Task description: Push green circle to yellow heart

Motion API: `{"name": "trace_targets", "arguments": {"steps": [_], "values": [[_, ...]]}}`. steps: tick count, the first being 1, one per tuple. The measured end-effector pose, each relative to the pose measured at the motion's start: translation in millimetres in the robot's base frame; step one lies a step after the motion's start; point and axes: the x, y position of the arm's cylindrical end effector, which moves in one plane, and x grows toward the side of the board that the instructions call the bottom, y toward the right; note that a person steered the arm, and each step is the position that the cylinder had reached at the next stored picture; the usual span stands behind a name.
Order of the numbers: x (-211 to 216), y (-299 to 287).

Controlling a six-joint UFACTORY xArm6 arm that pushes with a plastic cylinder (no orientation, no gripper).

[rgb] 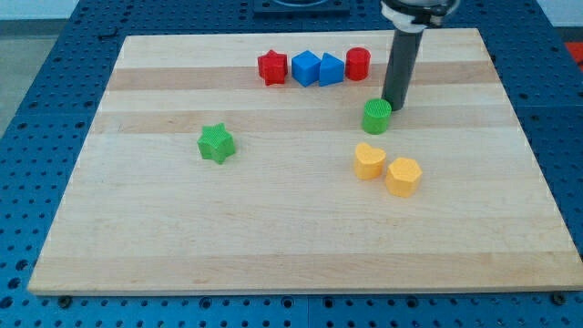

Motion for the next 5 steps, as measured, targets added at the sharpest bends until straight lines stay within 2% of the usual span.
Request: {"name": "trace_targets", "arguments": {"steps": [5], "values": [[36, -39]]}}
